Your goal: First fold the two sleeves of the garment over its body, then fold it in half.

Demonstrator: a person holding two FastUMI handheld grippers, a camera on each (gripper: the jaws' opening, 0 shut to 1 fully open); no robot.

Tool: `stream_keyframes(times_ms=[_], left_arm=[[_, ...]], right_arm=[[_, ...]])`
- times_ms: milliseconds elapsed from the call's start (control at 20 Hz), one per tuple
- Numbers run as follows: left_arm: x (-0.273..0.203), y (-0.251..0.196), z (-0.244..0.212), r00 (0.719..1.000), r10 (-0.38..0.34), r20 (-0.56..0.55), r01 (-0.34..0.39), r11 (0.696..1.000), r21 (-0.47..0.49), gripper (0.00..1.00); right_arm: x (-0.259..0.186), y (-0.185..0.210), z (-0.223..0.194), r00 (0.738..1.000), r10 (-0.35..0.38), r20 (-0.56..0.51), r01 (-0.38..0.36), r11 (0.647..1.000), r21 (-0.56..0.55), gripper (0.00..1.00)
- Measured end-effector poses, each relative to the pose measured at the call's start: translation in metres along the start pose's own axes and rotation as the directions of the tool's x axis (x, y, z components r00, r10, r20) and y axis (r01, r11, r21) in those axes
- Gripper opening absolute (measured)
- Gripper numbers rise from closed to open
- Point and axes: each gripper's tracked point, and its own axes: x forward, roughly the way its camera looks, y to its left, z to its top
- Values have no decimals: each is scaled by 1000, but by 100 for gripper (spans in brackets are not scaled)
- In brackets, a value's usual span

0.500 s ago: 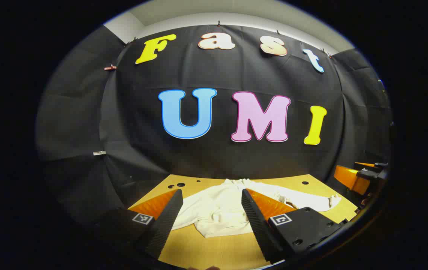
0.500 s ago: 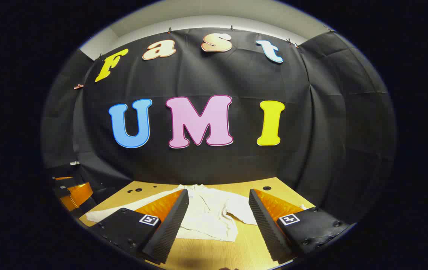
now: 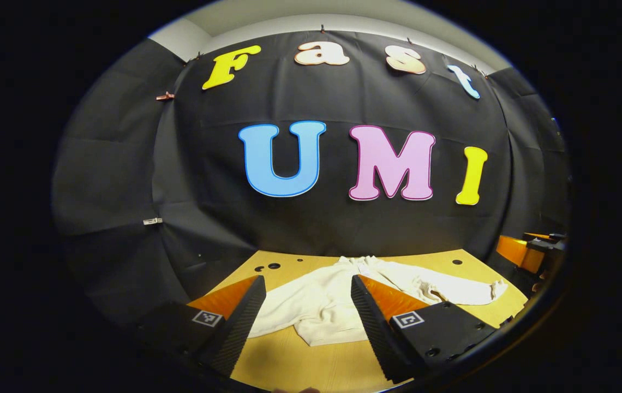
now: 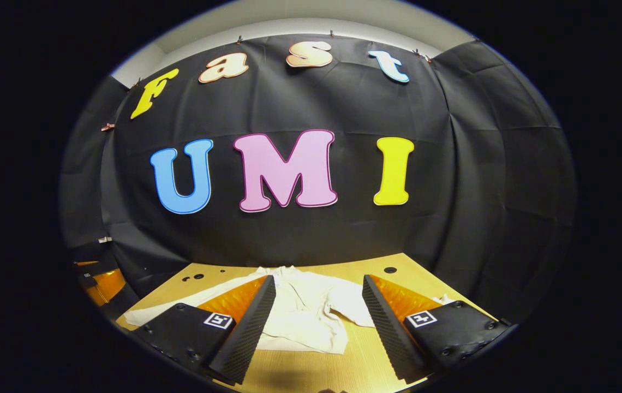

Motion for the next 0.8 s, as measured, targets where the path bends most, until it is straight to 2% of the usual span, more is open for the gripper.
stream_keyframes(times_ms=[200,800], left_arm=[[7,-5,4,1000,-11,13,11,1000,14,97],[27,-20,7,999,-38,26,37,999,32,97]], right_arm=[[4,2,2,1000,22,6,-22,1000,-5,98],[28,-22,-6,1000,-1,-15,0,998,-62,98]])
